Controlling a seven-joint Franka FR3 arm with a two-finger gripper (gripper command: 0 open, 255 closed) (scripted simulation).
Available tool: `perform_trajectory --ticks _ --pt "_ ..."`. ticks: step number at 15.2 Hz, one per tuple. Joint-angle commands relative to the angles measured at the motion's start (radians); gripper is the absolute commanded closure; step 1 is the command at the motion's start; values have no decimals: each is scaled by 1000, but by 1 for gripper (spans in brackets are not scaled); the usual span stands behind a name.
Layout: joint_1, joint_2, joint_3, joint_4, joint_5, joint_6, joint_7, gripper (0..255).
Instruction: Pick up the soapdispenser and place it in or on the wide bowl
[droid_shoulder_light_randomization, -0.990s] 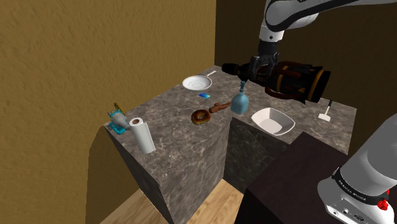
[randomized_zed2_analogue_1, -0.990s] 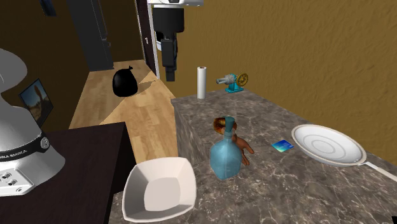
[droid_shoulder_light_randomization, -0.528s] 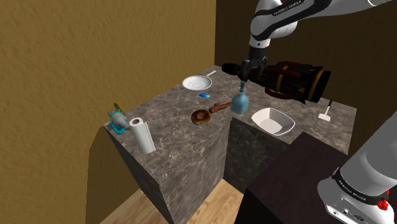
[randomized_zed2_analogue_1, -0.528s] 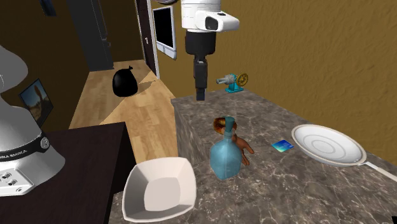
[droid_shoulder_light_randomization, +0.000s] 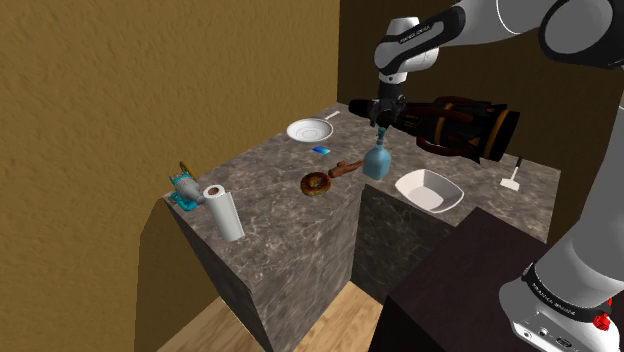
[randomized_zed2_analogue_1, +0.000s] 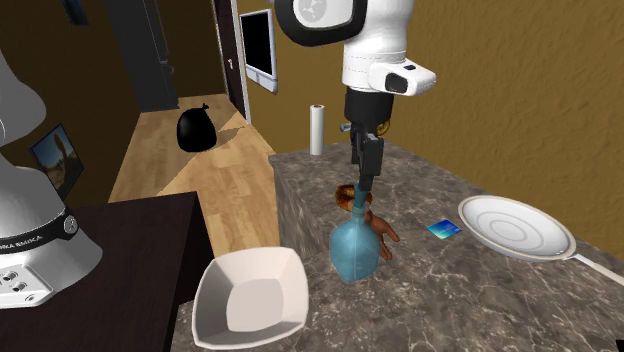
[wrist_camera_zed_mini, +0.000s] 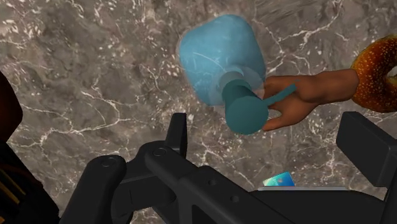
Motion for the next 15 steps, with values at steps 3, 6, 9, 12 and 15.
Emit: perform_trajectory --ticks 3,6,9,12,15 --pt "-10 57 0 36 11 23 -9 0" --pt "-10 75 2 21 15 56 -12 0" --pt "-10 91 4 10 19 84 -14 0" --pt "-10 92 4 10 19 83 -14 0" --pt "-10 92 4 10 19 83 -14 0"
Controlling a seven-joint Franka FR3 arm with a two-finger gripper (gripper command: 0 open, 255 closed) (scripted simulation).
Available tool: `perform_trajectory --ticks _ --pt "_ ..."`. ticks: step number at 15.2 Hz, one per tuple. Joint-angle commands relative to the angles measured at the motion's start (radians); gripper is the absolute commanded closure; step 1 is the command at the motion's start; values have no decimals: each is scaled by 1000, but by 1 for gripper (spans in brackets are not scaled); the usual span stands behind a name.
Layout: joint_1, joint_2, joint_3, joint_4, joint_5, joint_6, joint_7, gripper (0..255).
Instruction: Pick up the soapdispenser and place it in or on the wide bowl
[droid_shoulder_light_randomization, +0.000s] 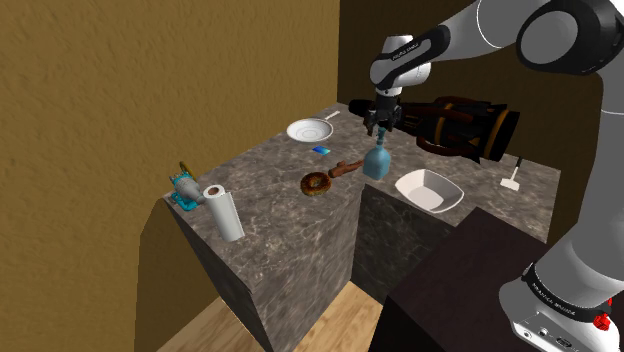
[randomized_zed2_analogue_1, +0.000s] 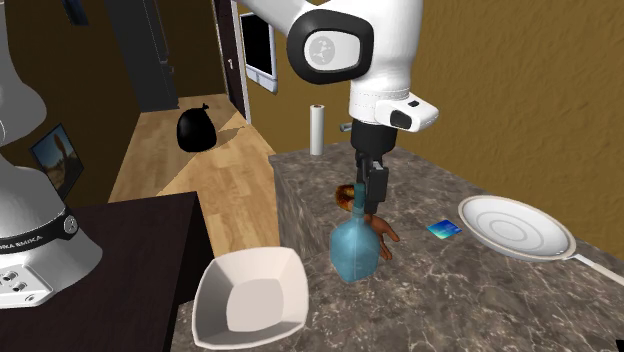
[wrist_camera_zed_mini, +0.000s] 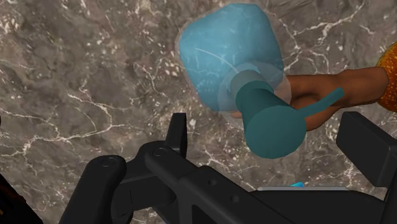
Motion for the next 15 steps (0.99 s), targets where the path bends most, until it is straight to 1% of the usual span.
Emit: perform_trajectory --ticks 1,2,11,15 --pt "0 0 0 0 0 0 0 0" --pt "0 0 0 0 0 0 0 255" --pt "0 0 0 0 0 0 0 255" --pt "1 -25 -3 19 -6 -44 5 255"
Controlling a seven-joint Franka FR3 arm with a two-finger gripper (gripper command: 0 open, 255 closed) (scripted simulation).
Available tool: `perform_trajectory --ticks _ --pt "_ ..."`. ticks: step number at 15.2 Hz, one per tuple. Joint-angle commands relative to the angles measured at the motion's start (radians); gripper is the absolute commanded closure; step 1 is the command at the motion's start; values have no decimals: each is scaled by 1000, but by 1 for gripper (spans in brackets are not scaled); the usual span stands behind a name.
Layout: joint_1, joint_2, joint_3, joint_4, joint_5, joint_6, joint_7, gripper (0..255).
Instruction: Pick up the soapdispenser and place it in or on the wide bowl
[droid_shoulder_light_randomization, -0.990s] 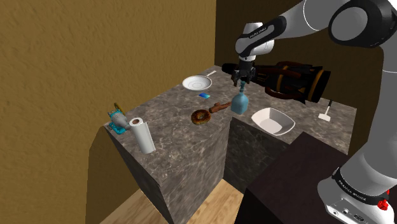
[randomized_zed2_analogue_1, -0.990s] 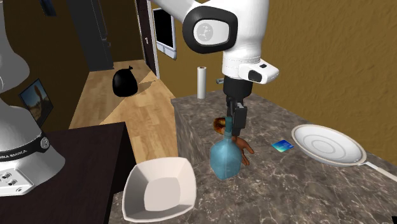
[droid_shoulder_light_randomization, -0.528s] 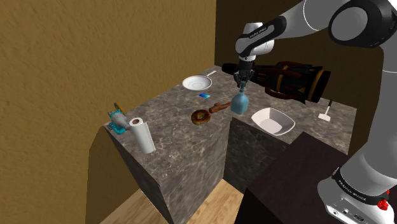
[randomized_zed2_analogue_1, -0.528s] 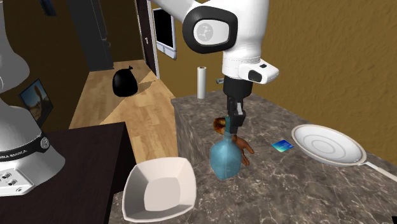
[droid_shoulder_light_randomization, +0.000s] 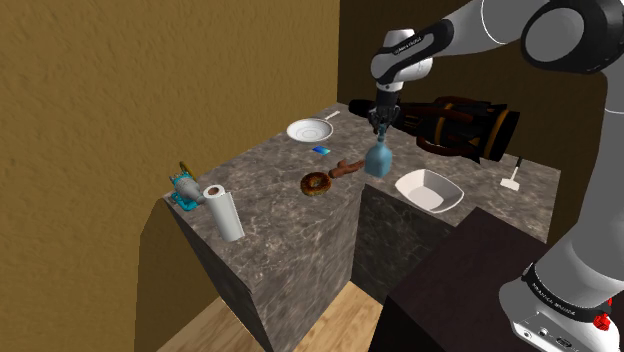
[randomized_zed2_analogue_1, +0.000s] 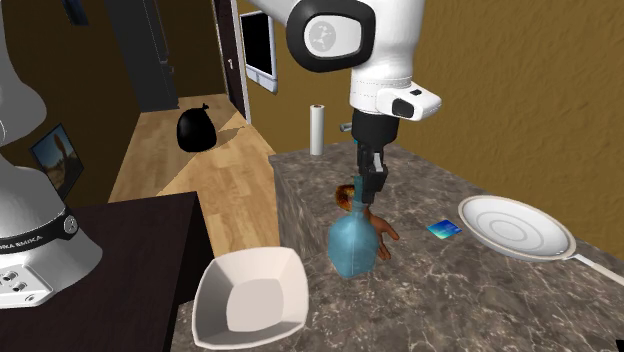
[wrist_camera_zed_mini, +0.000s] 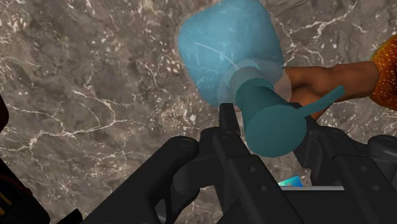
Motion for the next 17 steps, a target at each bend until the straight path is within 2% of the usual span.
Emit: perform_trajectory --ticks 1,17 --pt "1 -12 -1 11 -3 -21 3 255" --pt "3 -80 -8 131 -20 -209 20 255"
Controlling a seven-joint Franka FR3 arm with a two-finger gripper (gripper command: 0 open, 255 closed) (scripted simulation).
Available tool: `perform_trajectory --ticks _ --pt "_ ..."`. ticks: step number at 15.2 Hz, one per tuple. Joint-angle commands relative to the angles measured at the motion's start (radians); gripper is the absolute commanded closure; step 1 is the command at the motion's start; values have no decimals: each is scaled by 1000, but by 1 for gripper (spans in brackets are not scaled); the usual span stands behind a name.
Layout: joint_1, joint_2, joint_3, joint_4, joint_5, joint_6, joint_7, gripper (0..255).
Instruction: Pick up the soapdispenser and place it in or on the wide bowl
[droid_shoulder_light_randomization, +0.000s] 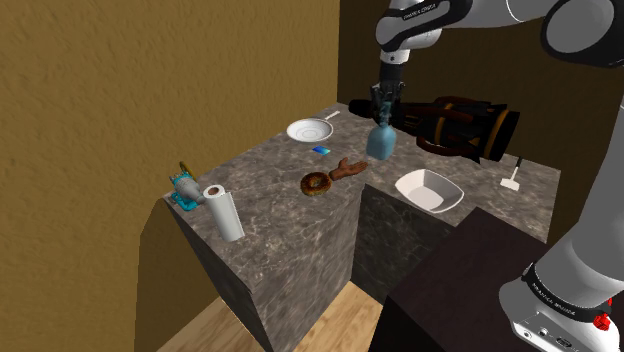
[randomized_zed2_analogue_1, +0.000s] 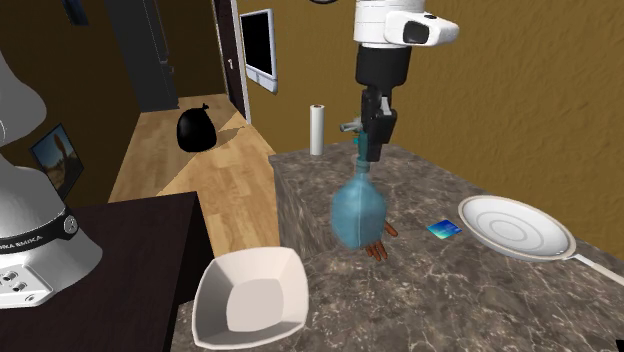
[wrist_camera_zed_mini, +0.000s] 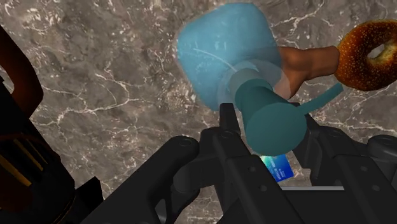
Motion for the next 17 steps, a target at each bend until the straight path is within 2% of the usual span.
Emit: perform_trajectory --ticks 1,3,10,17 --pt "1 -3 0 25 -1 -28 4 255" --pt "1 -7 0 39 -3 -46 5 255" --pt "-13 -274 -25 -232 -42 -41 -28 255" --pt "-40 -524 -50 -425 -92 -94 -60 255"
